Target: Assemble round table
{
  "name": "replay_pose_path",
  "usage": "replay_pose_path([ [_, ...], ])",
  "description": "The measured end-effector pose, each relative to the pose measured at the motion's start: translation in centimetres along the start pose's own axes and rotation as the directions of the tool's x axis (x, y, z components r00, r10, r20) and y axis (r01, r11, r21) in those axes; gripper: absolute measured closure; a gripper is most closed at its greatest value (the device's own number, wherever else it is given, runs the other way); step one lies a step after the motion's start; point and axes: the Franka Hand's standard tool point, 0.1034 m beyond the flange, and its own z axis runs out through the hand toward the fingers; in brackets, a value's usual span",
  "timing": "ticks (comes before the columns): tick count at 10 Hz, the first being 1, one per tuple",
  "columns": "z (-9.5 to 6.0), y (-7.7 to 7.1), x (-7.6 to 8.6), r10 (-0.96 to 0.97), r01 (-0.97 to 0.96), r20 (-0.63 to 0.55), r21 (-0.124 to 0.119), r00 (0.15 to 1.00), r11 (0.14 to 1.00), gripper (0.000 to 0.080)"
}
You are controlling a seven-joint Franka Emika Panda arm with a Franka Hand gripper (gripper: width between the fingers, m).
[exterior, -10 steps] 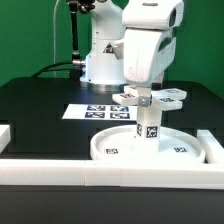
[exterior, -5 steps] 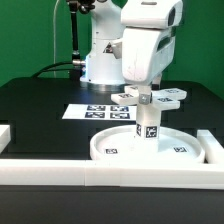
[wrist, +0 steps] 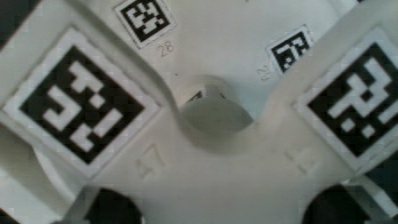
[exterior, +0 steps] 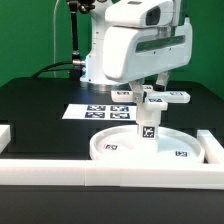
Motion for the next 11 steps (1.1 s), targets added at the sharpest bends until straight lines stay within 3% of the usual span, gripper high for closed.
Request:
replay_pose_path([
  [2, 0.01, -0.09, 0.08, 0.25, -0.25, -0.011, 0.019, 0.968, 0.968, 0.0356],
  [6, -0.03, -0.29, 0.32, 0.495, -0.495, -0.008, 0.021, 0.869, 0.869, 0.0354],
  [9, -0.06, -0.29, 0.35, 0.774, -0.773, -0.004, 0.039, 0.634, 0.633, 0.0354],
  [10, -0.07, -0.3, 0.36, 0.795, -0.794, -0.002, 0.04, 0.607, 0.606, 0.0354],
  [11, -0.02, -0.31, 0.34, 0.806, -0.806, -0.001, 0.04, 0.591, 0.591, 0.0287],
])
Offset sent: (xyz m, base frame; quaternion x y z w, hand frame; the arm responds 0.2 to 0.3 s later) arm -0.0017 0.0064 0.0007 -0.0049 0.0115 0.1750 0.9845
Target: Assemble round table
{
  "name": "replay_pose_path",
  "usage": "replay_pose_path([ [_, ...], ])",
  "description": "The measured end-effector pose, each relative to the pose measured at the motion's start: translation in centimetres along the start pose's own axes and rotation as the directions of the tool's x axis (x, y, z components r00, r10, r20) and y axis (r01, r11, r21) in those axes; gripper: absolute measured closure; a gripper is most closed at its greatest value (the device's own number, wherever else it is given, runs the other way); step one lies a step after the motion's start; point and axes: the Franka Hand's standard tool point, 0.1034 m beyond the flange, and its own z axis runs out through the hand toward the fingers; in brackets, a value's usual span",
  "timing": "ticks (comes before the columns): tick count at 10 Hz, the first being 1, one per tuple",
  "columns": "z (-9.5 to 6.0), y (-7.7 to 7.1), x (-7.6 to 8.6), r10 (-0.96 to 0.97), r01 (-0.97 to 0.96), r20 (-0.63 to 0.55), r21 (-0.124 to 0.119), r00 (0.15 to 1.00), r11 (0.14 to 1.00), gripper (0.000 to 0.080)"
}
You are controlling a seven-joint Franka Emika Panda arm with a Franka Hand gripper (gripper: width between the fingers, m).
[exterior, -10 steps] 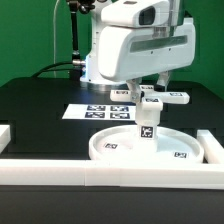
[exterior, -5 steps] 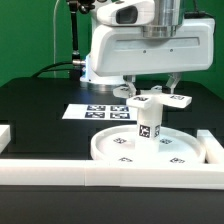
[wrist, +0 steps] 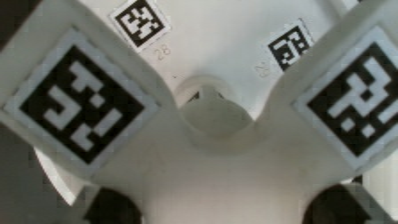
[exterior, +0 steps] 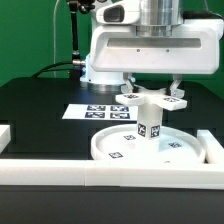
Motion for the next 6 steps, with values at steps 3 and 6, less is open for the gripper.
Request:
replay_pose_path([
  [3, -0.6, 0.1, -0.5, -0.043, 0.043, -0.004, 0.004, 0.999, 0.999, 0.0156],
  [6, -2.3, 0.2, -1.4, -0.052, 0.052, -0.003, 0.016, 0.999, 0.998, 0.0151],
])
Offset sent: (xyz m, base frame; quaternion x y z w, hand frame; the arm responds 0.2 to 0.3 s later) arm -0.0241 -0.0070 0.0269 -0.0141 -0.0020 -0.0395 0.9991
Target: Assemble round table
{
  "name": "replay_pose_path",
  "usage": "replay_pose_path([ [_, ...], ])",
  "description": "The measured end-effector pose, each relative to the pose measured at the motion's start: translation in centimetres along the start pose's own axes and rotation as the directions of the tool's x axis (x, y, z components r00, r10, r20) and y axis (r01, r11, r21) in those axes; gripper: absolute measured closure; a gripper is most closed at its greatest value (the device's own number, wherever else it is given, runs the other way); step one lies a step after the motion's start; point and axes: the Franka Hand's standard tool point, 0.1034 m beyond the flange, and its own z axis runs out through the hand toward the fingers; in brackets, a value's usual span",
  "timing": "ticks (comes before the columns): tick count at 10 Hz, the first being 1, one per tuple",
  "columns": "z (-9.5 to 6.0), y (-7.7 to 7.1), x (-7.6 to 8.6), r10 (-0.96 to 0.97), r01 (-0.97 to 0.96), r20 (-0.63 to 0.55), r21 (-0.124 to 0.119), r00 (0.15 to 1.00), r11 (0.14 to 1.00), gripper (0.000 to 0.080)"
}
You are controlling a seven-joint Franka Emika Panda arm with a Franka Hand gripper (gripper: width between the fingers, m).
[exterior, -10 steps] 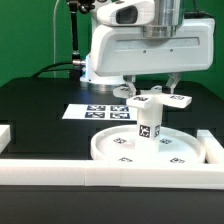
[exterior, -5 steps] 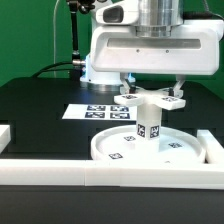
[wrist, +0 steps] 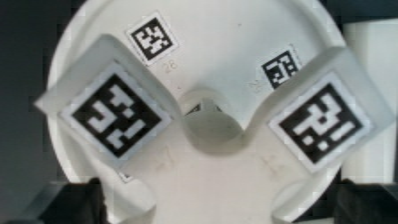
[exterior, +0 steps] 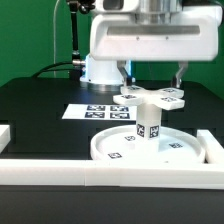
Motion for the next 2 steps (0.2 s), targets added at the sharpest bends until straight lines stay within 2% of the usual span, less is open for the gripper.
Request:
replay_pose_path([
  [2, 0.2, 0.01, 0.02, 0.0, 0.0, 0.003, -0.002, 1.0, 1.0, 0.015],
])
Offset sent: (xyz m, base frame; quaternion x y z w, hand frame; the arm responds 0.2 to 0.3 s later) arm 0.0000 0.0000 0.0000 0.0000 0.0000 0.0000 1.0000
